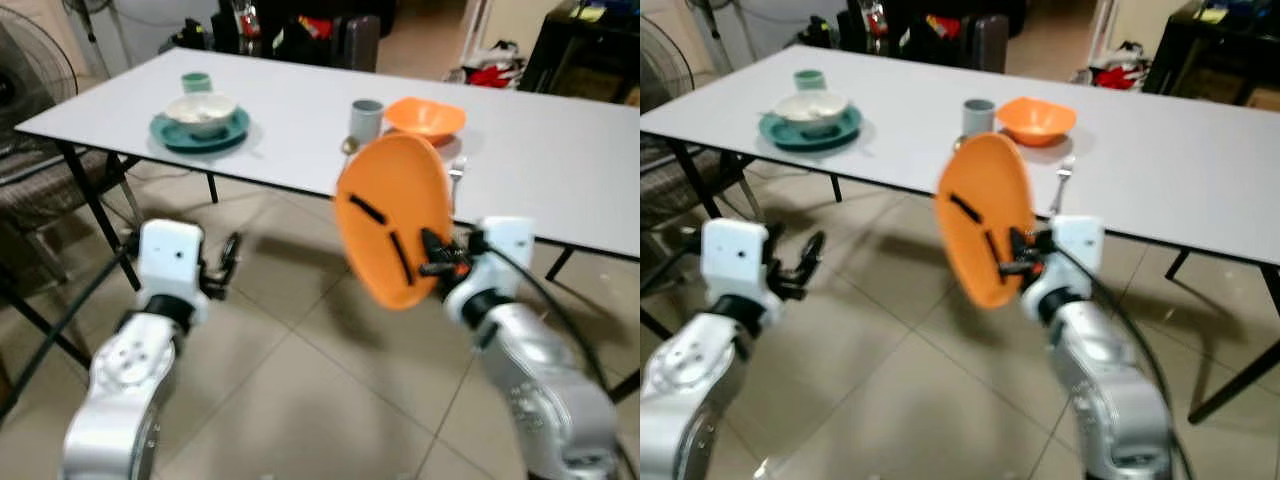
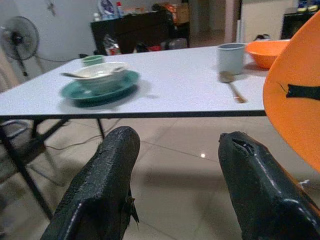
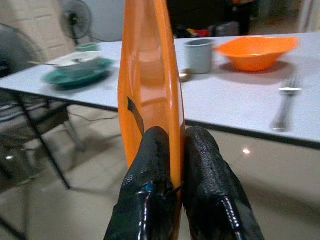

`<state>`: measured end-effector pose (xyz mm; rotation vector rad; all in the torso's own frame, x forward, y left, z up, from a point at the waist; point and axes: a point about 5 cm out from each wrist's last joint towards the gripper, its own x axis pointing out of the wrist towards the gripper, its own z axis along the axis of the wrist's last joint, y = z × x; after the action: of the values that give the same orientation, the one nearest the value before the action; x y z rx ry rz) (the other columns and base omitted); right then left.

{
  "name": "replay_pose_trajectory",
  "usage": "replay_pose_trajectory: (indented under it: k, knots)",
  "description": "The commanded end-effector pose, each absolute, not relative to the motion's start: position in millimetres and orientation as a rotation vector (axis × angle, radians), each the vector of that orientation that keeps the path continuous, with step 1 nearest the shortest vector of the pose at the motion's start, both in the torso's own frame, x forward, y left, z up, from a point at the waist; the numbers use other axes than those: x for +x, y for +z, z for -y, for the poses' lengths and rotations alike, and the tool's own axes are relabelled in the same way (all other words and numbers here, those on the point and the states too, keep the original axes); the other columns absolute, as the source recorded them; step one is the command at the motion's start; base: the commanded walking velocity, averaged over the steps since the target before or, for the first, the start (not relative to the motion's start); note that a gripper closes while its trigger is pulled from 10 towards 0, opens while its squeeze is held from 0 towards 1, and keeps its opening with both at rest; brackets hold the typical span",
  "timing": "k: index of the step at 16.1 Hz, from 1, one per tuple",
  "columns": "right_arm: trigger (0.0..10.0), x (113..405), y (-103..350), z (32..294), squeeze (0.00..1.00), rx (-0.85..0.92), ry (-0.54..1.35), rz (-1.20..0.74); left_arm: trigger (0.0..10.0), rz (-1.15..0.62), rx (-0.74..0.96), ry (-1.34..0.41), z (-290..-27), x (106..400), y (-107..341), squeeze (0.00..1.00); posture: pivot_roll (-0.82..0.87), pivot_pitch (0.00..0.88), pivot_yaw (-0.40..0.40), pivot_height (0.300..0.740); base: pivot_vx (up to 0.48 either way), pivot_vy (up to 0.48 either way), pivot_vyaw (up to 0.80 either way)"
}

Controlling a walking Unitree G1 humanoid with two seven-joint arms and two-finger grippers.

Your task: Setting the table

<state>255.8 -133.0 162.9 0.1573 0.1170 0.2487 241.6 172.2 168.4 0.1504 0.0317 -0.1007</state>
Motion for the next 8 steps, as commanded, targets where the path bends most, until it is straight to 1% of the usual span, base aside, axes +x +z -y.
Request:
replay_pose_trajectory:
  k: [1, 2, 4, 5, 8]
  knots:
    - [10.0, 256.2, 176.3, 135.1, 0.0, 0.147, 0.246, -0.056, 10.0, -0.038, 0.172, -0.107, -170.3, 242.5, 168.0, 0.0, -0.05, 0.0, 0.035, 0.74, 0.0, 0.0, -0.54]
    - [10.0, 255.7, 175.6, 135.5, 0.0, 0.151, 0.242, -0.06, 10.0, -0.037, 0.197, -0.115, -169.5, 242.7, 168.3, 0.0, -0.05, 0.0, 0.036, 0.74, 0.0, 0.0, -0.77]
    - [10.0, 255.3, 175.1, 136.3, 0.0, 0.152, 0.233, -0.062, 10.0, -0.039, 0.194, -0.124, -168.6, 242.3, 167.7, 0.0, -0.05, 0.0, 0.038, 0.74, 0.0, -0.48, -0.77]
    - [10.0, 255.2, 175.0, 136.5, 0.0, 0.153, 0.231, -0.063, 10.0, -0.04, 0.192, -0.122, -168.7, 242.2, 167.5, 0.0, -0.05, 0.0, 0.04, 0.74, 0.0, -0.48, -0.52]
    - [10.0, 255.5, 174.0, 137.6, 0.0, 0.156, 0.216, -0.068, 10.0, -0.044, 0.17, -0.127, -168.7, 243.1, 167.5, 0.0, -0.05, 0.0, 0.043, 0.74, 0.0, 0.0, 0.0]
